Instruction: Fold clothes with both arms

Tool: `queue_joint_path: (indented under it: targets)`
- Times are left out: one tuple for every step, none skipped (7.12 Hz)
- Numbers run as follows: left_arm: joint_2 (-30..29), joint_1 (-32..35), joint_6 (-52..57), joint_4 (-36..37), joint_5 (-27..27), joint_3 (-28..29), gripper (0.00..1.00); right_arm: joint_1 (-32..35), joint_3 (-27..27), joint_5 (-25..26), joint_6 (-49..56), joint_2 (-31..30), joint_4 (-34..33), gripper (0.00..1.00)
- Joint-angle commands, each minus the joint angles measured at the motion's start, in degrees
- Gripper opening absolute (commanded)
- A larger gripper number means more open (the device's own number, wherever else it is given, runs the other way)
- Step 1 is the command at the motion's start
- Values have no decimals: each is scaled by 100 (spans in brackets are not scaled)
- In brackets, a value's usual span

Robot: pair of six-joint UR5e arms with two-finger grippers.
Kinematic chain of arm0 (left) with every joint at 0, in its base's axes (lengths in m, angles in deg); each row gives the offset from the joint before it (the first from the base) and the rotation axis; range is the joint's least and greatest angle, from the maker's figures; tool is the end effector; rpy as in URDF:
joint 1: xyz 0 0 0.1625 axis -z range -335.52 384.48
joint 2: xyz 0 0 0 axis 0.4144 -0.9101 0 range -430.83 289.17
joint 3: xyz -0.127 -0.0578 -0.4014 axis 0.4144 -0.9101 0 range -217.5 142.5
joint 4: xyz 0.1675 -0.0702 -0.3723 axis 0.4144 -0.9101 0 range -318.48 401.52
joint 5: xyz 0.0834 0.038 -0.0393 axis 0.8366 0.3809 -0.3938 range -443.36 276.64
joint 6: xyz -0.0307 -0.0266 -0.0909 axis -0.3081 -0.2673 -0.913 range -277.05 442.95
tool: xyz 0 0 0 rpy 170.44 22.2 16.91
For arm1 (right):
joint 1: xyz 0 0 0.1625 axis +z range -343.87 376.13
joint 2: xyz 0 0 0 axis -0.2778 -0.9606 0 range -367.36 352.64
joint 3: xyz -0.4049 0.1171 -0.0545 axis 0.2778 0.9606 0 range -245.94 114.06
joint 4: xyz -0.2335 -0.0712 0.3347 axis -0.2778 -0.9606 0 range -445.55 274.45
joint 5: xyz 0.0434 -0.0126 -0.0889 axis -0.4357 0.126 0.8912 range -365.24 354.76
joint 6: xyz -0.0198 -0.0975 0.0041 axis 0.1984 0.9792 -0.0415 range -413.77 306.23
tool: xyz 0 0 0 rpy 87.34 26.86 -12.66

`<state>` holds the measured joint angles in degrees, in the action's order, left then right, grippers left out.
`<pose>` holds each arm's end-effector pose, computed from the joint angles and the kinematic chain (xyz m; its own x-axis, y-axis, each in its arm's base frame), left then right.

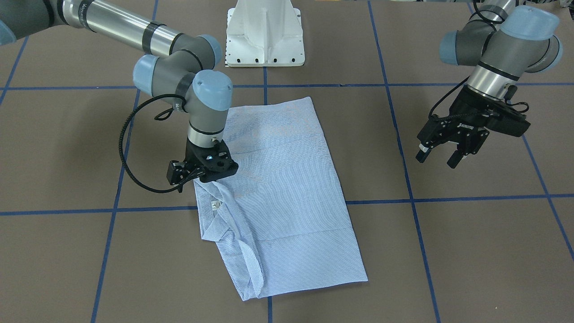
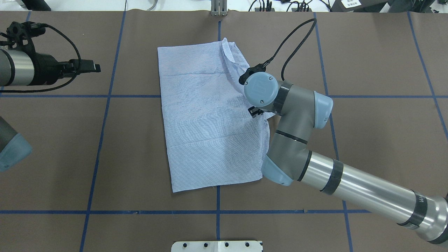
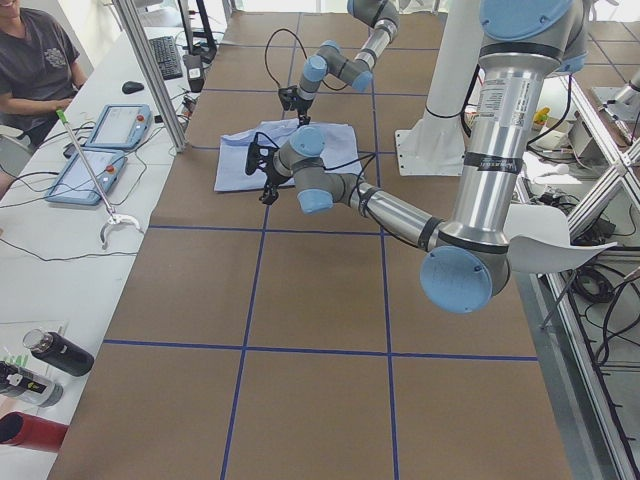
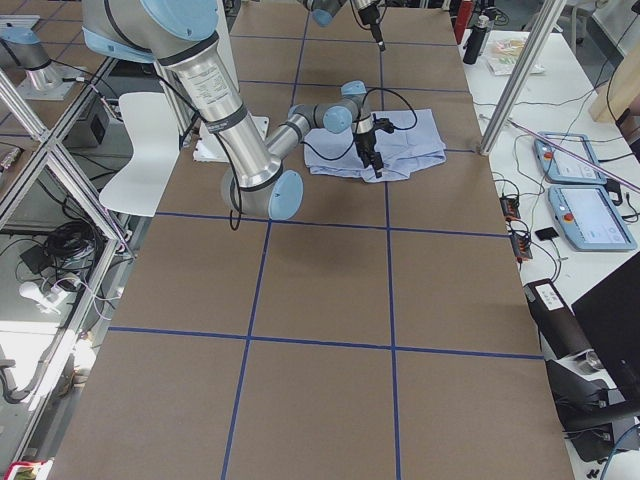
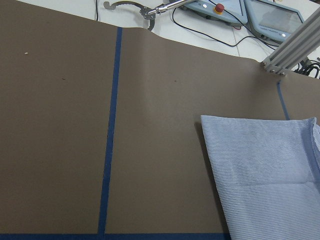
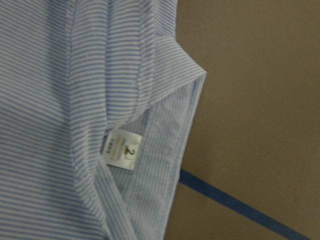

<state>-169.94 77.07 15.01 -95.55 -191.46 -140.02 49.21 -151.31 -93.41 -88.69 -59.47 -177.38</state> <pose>0.2566 -0.5040 0.3790 0.4221 0.0358 -0.9058 0.4539 0.8566 0.2454 -0.5339 -0.5106 0.3157 0.8681 -0.4125 0.2762 0.2658 0.8561 0.4433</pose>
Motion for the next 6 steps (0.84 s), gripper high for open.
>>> queue_joint_path:
  targets:
    - [110,-3,0,40,0,-240,100,277,-512,-156,284,-597,26,100]
    - [111,-11,0,49,0,-233,100,382,-593,-323,284,-652,0,100]
    - [111,-3,0,49,0,-277,100,479,-586,-342,275,-582,-18,100]
    - [111,-3,0,49,0,-277,100,532,-551,-446,214,-338,-27,100]
    - [120,15,17,49,-61,-303,100,524,-429,-456,83,-22,-10,100]
    - [137,41,26,40,-323,-295,100,507,-10,-456,-458,485,25,100]
